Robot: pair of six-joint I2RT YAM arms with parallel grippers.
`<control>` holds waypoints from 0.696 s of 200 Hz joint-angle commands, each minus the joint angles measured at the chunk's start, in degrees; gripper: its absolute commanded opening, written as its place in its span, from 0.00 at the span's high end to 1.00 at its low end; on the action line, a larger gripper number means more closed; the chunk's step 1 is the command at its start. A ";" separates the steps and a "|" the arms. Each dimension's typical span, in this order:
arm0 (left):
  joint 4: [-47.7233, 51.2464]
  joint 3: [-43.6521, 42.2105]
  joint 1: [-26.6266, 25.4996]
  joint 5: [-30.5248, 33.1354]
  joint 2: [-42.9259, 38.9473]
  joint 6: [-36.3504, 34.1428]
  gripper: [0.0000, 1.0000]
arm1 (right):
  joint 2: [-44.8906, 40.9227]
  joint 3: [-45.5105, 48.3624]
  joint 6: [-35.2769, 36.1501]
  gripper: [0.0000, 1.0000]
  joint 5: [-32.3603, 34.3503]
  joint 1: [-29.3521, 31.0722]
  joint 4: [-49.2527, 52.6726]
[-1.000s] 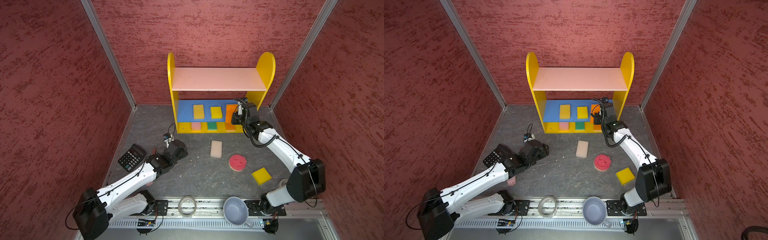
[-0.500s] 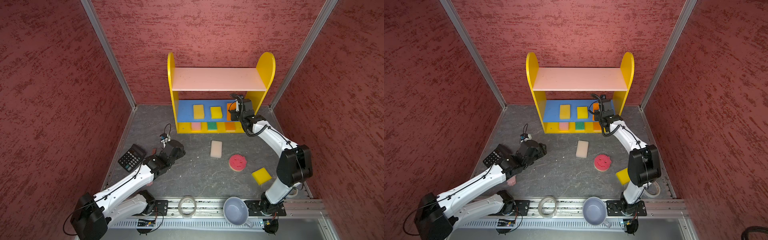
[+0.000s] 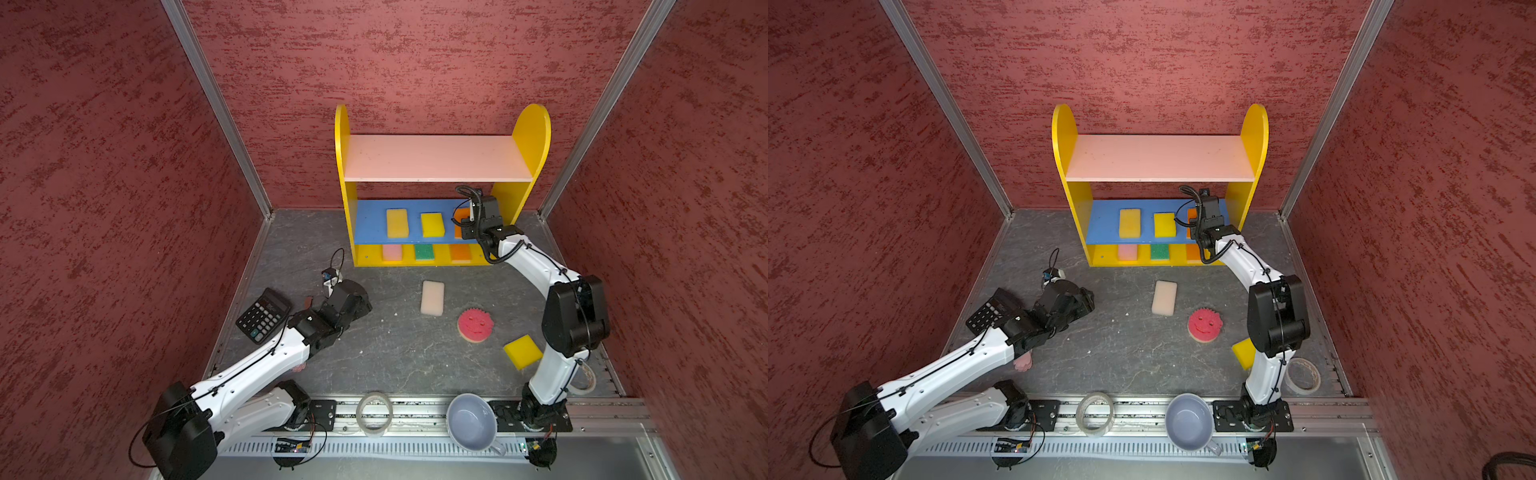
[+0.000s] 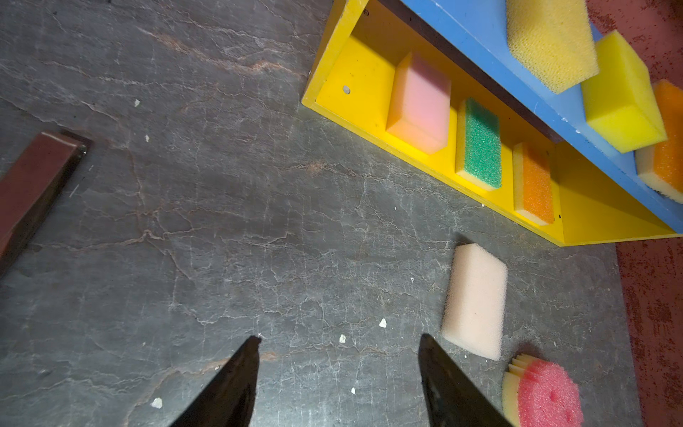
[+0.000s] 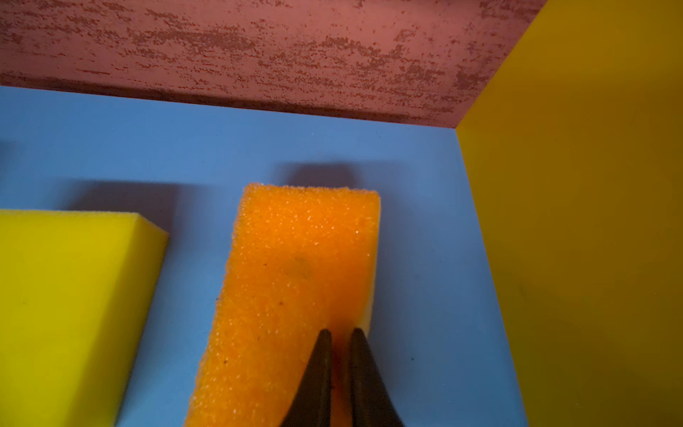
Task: Place and organize the cleaning sponges onto the shelf
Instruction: 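Set the orange sponge beside the firm yellow sponge and open the right gripper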
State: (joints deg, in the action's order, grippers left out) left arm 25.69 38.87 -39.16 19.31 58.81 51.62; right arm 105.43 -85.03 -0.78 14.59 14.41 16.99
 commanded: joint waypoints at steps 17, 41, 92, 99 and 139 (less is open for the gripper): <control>0.78 -0.30 0.14 -0.54 -0.38 0.05 0.30 | 0.98 -0.22 1.13 0.83 1.27 -0.27 -1.75; 1.20 -0.47 0.09 -1.09 -0.18 0.45 0.29 | 1.08 -0.32 0.78 0.80 1.88 -0.26 -1.79; 1.19 -0.64 -0.86 -0.86 -0.39 1.28 0.26 | -3.02 0.74 -1.10 0.63 1.34 -0.29 -2.12; 1.28 -0.56 -1.10 -0.61 -0.45 1.19 0.26 | -4.24 1.36 -1.75 0.62 0.49 -0.26 -2.35; 1.38 0.08 -2.22 0.10 -0.44 1.41 0.25 | -10.45 5.37 -6.84 0.59 -5.26 -0.28 -1.92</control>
State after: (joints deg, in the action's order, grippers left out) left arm 26.15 38.87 -40.66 18.33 58.83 52.34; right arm 100.29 -81.76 -3.62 13.67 14.39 16.05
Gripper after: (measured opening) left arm 0.753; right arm 0.403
